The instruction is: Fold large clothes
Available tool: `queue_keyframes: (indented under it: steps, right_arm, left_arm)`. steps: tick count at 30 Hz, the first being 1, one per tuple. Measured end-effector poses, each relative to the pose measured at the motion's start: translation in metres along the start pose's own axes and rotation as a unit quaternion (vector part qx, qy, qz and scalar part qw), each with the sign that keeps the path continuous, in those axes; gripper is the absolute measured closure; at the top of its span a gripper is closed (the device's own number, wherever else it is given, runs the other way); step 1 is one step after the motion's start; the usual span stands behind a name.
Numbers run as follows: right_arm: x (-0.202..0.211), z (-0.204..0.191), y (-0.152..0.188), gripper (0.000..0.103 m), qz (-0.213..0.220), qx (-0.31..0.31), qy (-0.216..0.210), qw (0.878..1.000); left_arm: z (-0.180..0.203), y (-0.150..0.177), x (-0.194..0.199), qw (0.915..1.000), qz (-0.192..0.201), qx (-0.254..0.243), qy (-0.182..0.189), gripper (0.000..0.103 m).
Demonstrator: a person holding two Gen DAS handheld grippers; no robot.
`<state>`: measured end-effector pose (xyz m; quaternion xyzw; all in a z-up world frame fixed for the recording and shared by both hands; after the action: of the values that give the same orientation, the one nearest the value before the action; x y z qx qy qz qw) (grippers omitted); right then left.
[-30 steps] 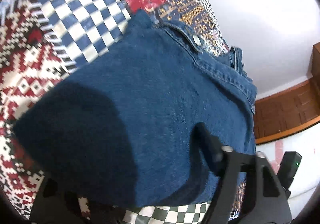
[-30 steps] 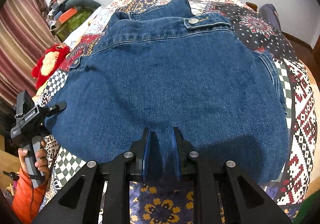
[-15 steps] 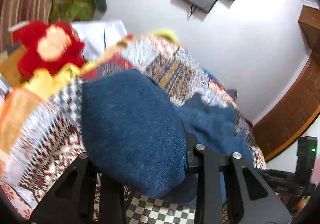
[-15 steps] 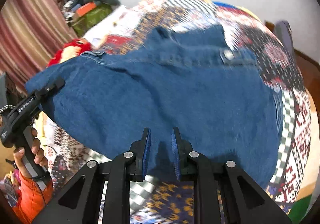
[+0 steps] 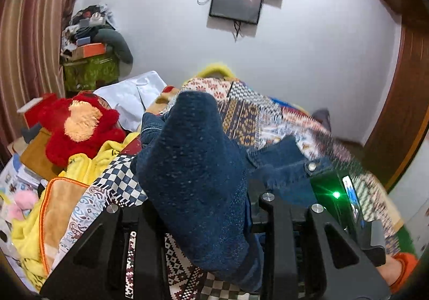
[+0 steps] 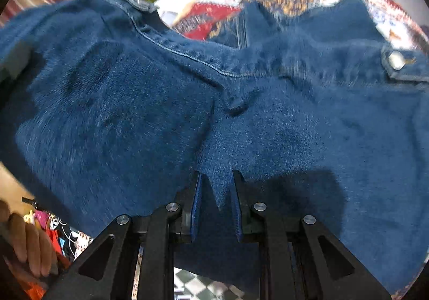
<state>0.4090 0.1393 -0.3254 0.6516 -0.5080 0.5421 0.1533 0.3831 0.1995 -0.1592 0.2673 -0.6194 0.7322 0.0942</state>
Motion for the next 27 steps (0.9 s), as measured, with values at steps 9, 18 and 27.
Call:
queue_keyframes:
  steps: [9, 18, 27]
  right_arm:
    - [0.017, 0.010, 0.015, 0.083, -0.038, -0.008, -0.040, 0.998]
    - [0.127, 0.098, 0.056, 0.083, 0.070, -0.018, 0.087, 0.994]
    - [0.216, 0.205, 0.101, 0.083, 0.141, -0.135, 0.154, 0.969]
  left_arm:
    - [0.040, -0.011, 0.004, 0.9981, 0.026, -0.054, 0.015, 0.072]
    - [0.136, -0.036, 0.005, 0.9876, 0.057, -0.132, 0.063, 0.074]
    - [0.248, -0.006, -0.004, 0.9646, 0.031, -0.220, 0.142, 0.075]
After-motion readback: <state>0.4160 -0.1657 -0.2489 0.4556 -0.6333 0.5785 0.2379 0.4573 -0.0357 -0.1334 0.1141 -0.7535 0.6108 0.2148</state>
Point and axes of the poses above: each gripper's, at about its wrist camera, not at the fingertips, and x roughly against the way its jaws point, z to its right, y to its underside, the point moved 8 cm from there along -x, roughly the way its jaws point, and after that the axes turned 3 degrees about -x, right-handed, at the moved point
